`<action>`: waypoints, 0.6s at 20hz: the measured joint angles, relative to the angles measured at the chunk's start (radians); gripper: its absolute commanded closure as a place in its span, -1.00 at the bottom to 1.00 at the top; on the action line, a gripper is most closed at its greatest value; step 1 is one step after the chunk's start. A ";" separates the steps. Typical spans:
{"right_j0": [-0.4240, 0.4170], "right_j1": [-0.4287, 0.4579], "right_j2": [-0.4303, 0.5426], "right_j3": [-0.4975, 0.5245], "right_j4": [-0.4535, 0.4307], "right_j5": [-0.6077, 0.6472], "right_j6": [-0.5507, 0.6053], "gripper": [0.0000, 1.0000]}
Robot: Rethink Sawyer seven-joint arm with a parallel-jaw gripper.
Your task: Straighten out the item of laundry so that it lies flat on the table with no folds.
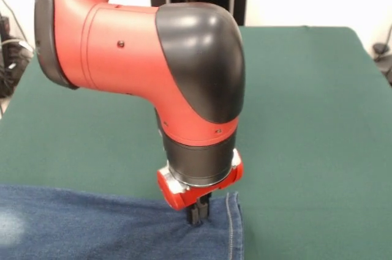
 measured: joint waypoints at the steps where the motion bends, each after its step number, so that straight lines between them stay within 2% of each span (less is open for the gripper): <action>1: 0.002 0.000 0.000 0.000 0.000 0.000 0.006 1.00; 12: 0.026 0.002 0.000 0.000 0.000 0.051 0.108 1.00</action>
